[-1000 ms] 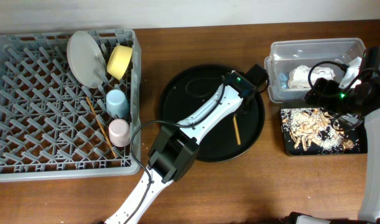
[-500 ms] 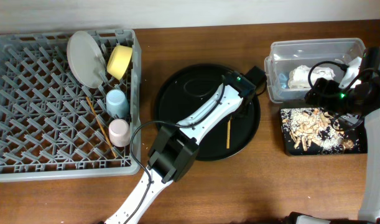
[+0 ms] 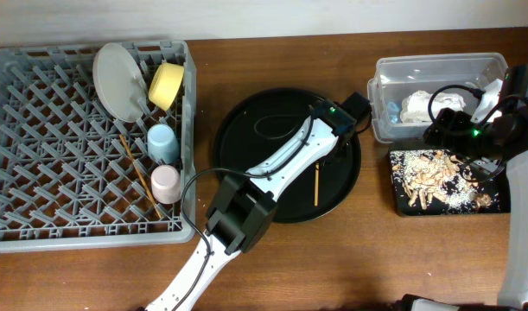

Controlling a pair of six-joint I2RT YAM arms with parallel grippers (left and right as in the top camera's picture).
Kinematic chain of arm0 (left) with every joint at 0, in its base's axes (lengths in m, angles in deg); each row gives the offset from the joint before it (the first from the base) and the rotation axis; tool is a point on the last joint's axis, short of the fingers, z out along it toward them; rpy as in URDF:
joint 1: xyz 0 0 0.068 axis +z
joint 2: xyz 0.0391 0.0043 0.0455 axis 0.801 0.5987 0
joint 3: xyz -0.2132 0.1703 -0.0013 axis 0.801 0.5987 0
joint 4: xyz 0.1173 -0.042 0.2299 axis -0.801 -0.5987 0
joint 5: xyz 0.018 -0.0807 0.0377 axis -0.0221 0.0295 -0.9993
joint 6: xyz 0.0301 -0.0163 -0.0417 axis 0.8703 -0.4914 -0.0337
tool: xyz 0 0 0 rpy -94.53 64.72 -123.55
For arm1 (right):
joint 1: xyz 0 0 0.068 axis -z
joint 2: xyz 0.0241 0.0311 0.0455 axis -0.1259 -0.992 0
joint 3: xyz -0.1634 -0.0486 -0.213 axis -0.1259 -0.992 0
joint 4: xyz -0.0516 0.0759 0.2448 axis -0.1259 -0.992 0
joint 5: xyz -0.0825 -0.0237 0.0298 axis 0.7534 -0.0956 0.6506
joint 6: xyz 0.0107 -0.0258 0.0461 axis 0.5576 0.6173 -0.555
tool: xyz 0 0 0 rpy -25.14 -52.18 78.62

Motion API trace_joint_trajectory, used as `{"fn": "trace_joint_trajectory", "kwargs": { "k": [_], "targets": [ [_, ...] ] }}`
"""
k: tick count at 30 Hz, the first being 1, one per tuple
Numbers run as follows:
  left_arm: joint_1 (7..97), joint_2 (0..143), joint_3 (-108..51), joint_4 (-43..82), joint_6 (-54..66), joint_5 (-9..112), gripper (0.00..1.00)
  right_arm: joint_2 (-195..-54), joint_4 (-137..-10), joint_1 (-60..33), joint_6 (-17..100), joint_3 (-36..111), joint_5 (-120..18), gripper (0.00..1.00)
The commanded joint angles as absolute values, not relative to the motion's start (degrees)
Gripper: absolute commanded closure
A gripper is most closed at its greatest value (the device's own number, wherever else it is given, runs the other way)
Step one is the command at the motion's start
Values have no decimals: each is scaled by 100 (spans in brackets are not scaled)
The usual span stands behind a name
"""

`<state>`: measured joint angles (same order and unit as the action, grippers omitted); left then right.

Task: Sort waste into correct bins and load items into the dishwasher rack
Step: 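Carry the chopstick left and insert it into the rack beside the cups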

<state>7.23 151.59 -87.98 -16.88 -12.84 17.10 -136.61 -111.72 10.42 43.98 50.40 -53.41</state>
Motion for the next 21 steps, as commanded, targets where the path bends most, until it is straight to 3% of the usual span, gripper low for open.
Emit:
{"fn": "trace_joint_trajectory", "kwargs": {
  "k": [1, 8, 15, 21],
  "targets": [
    [795, 15328, -8914, -1723, -877, 1507, 99, -13666, -11159, 1042, 4459, 5005, -5309, 15],
    [1005, 15251, -10488, -2429, 98, 1492, 99, -13666, -11159, 1042, 4459, 5005, -5309, 15],
    [1706, 15251, -12720, -4174, 642, 1489, 99, -13666, -11157, 1042, 4459, 5005, -5309, 15],
    [2371, 14635, -12789, -4268, 1263, 1850, 99, -13666, -11164, 1042, 4459, 5005, -5309, 15]
  ]
}}
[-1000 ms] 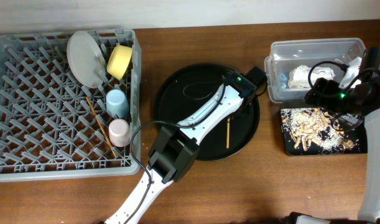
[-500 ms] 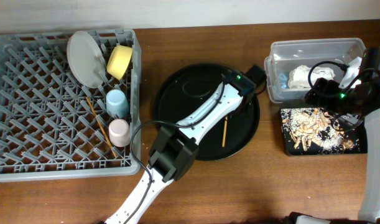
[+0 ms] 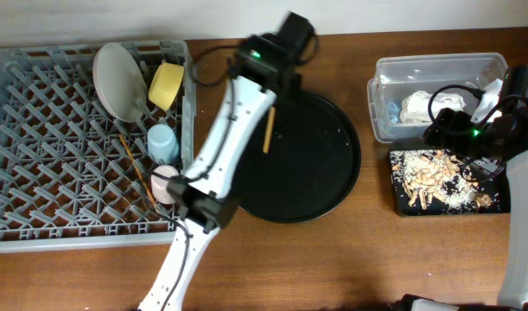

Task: Sort waste into correct bins and load items into the dishwasher rack
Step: 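Carry the chopstick left and insert it into the rack beside the cups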

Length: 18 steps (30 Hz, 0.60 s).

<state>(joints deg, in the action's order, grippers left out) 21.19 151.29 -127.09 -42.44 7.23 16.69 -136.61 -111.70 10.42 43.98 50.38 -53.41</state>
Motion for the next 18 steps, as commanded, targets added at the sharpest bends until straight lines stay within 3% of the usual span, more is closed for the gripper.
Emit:
{"fn": "trace_joint_trajectory", "kwargs": {
  "k": [1, 8, 18],
  "targets": [
    [2417, 14552, -12781, -4268, 1361, 1859, 99, -13666, -11164, 1042, 4459, 5005, -5309, 15],
    [2961, 13424, -12265, -4268, 1593, 1854, 99, -13666, -11159, 1042, 4459, 5005, -5304, 15],
    [4517, 11656, -8951, -4268, 1951, 1172, 99, -13666, -11155, 1042, 4457, 5005, -5309, 15]
  ]
}}
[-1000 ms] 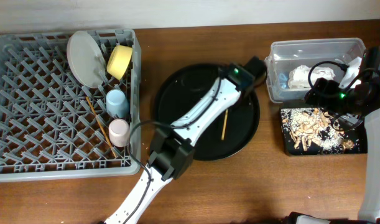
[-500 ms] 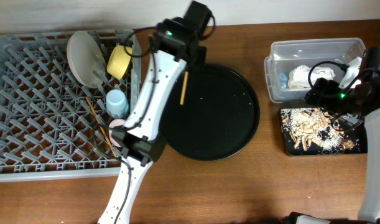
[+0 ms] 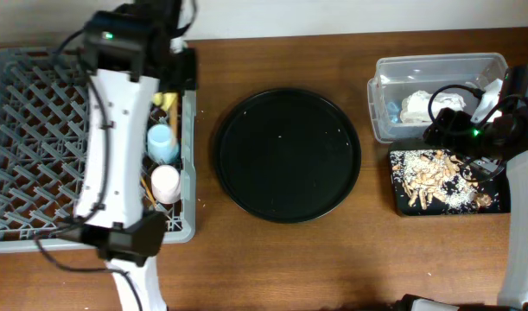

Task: Sort waste into correct bins and load items into the dishwasher rack
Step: 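Carry the chopstick left and insert it into the rack beside the cups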

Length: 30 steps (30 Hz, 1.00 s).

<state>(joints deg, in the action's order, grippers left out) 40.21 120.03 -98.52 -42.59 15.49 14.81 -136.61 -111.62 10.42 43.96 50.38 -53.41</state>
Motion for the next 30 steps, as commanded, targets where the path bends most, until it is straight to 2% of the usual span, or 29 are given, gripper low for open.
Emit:
{"fn": "trace_joint_trajectory", "kwargs": {
  "k": [1, 7, 12, 26, 27, 28, 30],
  "targets": [
    [4685, 11590, -8680, -4268, 2021, 1177, 99, -13666, -11146, 1042, 4457, 5005, -5309, 14],
    [5557, 11555, -7150, -3656, 2461, 1218, 99, -13666, -11113, 1042, 4457, 5005, -5306, 14],
    [5726, 11555, -6278, -2836, 2465, 1234, 99, -13666, -11092, 1042, 4457, 5005, -5306, 14],
    [5767, 11566, -6184, -2478, 2941, 831, 98, -13666, -11120, 1042, 4457, 5005, -5309, 14],
    [5767, 11566, -6184, -2471, 2939, 831, 90, -13666, -11120, 1042, 4457, 5005, -5309, 14],
    [5767, 11566, -6184, -2458, 2939, 831, 59, -13666, -11118, 1042, 4457, 5005, -5311, 14],
    [5767, 11566, -6184, -2458, 2939, 842, 36, -13666, -11116, 1042, 4457, 5005, -5311, 14]
  ]
}}
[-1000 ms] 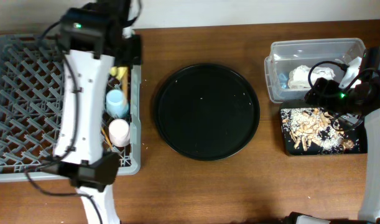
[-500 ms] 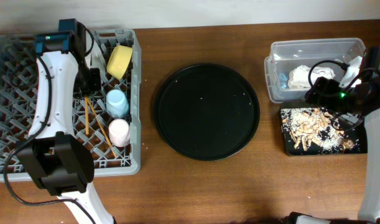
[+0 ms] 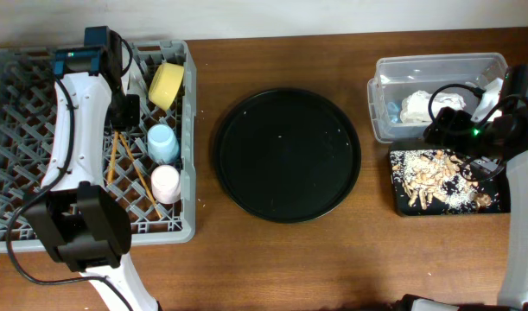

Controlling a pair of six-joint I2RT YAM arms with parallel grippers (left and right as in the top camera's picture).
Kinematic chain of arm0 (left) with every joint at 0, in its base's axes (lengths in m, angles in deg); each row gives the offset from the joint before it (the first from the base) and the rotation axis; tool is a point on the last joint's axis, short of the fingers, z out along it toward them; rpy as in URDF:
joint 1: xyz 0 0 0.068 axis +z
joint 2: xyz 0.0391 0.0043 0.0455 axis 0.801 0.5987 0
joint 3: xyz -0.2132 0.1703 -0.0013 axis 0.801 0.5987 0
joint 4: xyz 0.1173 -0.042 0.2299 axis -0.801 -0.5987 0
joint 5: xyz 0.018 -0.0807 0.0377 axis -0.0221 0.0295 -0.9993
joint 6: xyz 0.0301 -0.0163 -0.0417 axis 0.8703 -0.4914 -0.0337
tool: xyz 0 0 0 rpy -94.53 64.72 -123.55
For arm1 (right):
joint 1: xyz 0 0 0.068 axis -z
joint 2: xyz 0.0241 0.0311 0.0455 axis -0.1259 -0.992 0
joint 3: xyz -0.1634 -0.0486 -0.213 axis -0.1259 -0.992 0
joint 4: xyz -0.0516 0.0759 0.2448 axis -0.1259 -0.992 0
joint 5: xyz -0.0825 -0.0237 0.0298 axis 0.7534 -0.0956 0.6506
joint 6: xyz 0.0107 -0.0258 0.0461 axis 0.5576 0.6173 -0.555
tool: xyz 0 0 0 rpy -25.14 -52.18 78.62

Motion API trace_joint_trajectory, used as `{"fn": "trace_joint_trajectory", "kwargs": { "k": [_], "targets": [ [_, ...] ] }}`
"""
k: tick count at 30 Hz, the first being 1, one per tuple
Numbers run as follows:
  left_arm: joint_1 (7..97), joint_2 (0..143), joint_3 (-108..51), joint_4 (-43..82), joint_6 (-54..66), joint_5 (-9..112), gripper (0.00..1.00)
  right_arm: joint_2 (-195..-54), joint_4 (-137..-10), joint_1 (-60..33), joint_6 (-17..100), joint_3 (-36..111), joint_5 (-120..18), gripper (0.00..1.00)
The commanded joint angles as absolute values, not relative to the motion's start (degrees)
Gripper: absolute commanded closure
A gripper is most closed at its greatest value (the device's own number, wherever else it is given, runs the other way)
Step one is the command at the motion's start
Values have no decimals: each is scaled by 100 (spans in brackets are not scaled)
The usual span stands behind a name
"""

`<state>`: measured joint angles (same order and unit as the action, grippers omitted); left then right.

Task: Sort waste into correct bins and load items into the dishwasher rack
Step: 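Carry the chopstick left and insert it into the rack beside the cups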

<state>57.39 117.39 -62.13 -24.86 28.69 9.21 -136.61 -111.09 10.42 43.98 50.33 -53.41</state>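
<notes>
In the overhead view my left arm reaches over the grey dishwasher rack (image 3: 39, 104). My left gripper (image 3: 123, 117) sits at the upper end of a wooden chopstick (image 3: 112, 160), which lies on the rack's tines. The overhead view does not show whether the fingers still hold it. A second chopstick (image 3: 143, 179) lies slanted beside it. A yellow cup (image 3: 166, 84), a blue cup (image 3: 162, 142) and a pink cup (image 3: 166, 183) stand along the rack's right side. My right gripper (image 3: 445, 131) hovers between the clear bin (image 3: 393, 73) and the black food-scrap tray (image 3: 445, 183).
A round black tray (image 3: 287, 155) lies at the table's middle with only crumbs on it. The clear bin holds crumpled white paper (image 3: 428, 104). The left arm hides most of the grey plate in the rack.
My left gripper has moved from the rack's back right corner down and left into the rack. The chopstick, hidden then, now shows lying on the tines below the gripper. The right arm is unchanged.
My left gripper was first at the chopstick on the round black tray. Then it held the chopstick above the tray's back left edge. Then it was over the rack's back corner. Now the chopstick rests in the rack beside the other one, and the tray is bare.
</notes>
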Motion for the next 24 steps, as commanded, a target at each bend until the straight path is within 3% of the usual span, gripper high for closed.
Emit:
{"fn": "trace_joint_trajectory", "kwargs": {
  "k": [1, 3, 20, 24],
  "targets": [
    [5767, 11566, -6184, -2447, 2937, 851, 29, -13666, -11116, 1042, 4457, 5005, -5309, 14],
    [5763, 11566, -6184, -2440, 2937, 851, 22, -13666, -11113, 1042, 4457, 5005, -5309, 14],
    [5730, 11160, -6694, -2353, 2937, 2429, 22, -13541, -11113, 1040, 4524, 5009, -5330, 14],
    [5686, 10733, -6949, -2353, 2935, 2449, 14, -13148, -11162, 1042, 4905, 5154, -5328, 11]
  ]
}}
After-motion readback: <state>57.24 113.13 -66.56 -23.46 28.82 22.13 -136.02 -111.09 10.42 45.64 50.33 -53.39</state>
